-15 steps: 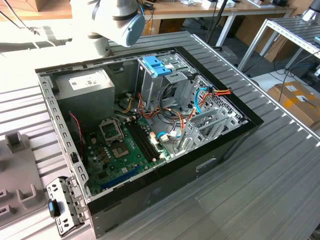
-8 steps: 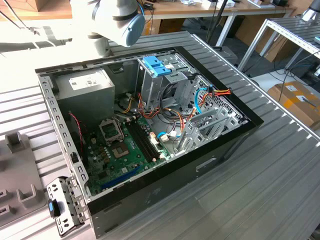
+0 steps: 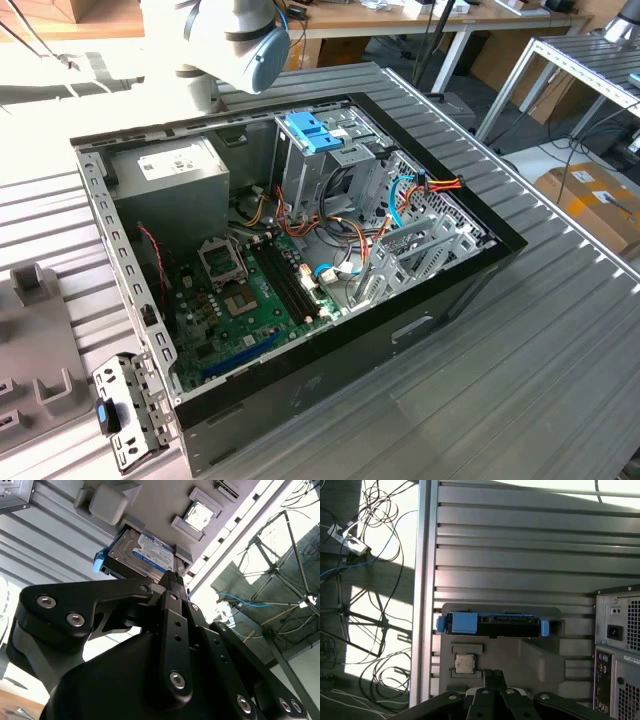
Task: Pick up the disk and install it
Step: 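Pick up the disk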
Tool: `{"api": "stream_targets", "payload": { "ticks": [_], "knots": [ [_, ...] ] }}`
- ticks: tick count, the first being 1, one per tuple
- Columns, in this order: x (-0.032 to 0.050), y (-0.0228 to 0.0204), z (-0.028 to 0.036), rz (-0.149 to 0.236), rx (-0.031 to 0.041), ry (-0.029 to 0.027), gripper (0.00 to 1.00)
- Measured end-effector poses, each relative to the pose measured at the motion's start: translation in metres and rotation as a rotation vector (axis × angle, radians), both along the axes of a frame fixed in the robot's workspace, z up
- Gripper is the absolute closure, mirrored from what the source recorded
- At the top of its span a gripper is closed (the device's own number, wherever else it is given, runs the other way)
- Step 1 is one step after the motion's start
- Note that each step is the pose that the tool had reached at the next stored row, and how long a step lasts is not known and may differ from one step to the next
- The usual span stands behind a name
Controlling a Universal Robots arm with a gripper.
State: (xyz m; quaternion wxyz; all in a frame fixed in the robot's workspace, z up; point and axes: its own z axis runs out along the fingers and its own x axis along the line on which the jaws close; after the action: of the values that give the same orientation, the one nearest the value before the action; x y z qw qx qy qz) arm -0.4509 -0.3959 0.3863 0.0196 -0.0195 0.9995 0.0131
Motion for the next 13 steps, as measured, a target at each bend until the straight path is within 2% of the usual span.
{"api": "stream_targets", "payload": {
  "ticks": [13],
  "knots": [
    [0.0,0.0,0.0,0.089,0.0,0.0,0.89]
  ]
}}
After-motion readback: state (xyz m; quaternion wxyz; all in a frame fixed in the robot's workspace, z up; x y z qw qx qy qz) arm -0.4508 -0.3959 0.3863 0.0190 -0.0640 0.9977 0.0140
